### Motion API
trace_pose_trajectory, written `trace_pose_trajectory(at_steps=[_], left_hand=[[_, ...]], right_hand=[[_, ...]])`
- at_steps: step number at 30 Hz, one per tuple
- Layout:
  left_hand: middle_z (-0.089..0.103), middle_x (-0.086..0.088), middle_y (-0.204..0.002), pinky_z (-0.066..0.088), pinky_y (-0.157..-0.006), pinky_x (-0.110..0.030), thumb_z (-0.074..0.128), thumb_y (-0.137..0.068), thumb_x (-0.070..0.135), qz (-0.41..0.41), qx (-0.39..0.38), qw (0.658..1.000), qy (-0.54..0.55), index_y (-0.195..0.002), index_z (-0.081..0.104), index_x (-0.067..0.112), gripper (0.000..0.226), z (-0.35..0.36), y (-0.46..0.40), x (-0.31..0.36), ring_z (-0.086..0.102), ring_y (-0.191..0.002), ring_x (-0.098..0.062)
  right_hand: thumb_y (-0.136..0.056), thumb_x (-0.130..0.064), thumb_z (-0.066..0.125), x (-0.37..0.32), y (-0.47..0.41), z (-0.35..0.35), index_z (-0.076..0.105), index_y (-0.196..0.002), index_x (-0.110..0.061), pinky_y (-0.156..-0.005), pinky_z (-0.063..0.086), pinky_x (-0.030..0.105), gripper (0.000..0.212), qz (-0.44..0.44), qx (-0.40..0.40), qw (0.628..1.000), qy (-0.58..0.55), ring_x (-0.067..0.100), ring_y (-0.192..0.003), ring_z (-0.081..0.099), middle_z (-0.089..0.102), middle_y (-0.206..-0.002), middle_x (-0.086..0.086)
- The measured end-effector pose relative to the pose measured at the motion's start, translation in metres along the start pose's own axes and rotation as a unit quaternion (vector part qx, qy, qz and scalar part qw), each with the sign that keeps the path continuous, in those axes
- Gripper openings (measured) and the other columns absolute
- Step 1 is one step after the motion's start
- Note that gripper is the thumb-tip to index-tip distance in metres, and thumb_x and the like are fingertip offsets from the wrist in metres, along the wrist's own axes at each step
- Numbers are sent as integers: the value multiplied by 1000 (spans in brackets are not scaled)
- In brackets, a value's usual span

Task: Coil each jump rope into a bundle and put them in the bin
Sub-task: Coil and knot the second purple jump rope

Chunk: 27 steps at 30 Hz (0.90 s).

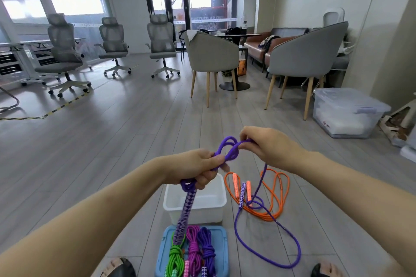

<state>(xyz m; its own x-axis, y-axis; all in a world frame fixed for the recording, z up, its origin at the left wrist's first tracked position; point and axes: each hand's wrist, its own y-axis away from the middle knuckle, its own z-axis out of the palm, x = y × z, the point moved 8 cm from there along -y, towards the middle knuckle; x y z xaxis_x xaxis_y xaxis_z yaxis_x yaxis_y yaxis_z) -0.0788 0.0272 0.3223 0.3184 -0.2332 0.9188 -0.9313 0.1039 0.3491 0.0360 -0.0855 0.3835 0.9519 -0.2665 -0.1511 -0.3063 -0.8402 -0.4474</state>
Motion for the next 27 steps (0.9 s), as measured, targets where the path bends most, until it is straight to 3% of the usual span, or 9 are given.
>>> trace_pose_trajectory(at_steps=[3,7,10,14,18,20,23,25,27], left_hand=[[34,2,-70,36,-58,-22,41,-110,31,26,-14,998,51,-104,52,10,24,-3,10,-1,29,-60,-10],[45,1,-73,42,-62,-26,42,-110,28,121,111,973,161,-98,51,13,21,-24,6,2,38,-59,-11],[50,-1,-76,43,-60,-29,41,-110,28,157,186,942,232,-103,50,11,20,-30,-3,1,42,-57,-12],[51,1,-70,44,-62,-31,40,-111,27,164,234,921,265,-104,50,11,20,-27,-14,6,47,-57,-13],[50,0,-72,49,-62,-30,37,-111,25,180,259,918,239,-107,52,10,22,-19,-25,9,50,-60,-13],[48,-2,-73,48,-59,-27,36,-112,24,190,272,917,223,-103,54,10,24,-18,-28,12,48,-60,-12],[49,-5,-70,48,-57,-24,35,-111,23,192,279,922,185,-88,51,10,31,-18,-28,14,46,-61,-15],[51,-6,-68,48,-60,-26,37,-111,24,191,277,927,169,-85,53,9,34,-16,-28,12,48,-62,-17],[54,-6,-71,49,-64,-29,40,-111,25,192,272,929,160,-94,58,4,32,-15,-30,10,50,-65,-17]], right_hand=[[-99,-43,60,31,10,-1,64,-96,-18,-59,40,28,25,108,27,992,-65,7,-64,53,60,-75,-7],[-98,-47,63,50,24,3,58,-84,-16,-54,36,28,34,263,127,937,-190,15,-60,47,55,-68,2],[-106,-27,54,35,18,20,58,-94,-19,-58,40,26,16,320,161,880,-312,16,-68,50,57,-79,2],[-108,-19,46,-5,8,42,63,-106,-31,-62,44,40,22,321,170,818,-445,21,-63,47,53,-76,3],[-107,-15,52,-29,7,42,69,-111,-34,-57,47,20,26,309,195,788,-496,1,-60,56,62,-75,-11],[-107,-9,48,-35,7,42,67,-116,-31,-52,50,15,31,308,183,779,-514,-3,-52,58,62,-75,-7],[-106,-5,47,-37,8,40,68,-121,-23,-56,56,17,32,315,179,778,-513,1,-54,60,65,-80,3],[-102,-4,56,-33,12,37,68,-113,-15,-57,58,23,20,334,199,772,-504,5,-57,63,71,-86,9],[-96,-5,68,-27,17,36,63,-106,-7,-49,54,20,12,362,226,747,-510,3,-50,61,70,-85,10]])
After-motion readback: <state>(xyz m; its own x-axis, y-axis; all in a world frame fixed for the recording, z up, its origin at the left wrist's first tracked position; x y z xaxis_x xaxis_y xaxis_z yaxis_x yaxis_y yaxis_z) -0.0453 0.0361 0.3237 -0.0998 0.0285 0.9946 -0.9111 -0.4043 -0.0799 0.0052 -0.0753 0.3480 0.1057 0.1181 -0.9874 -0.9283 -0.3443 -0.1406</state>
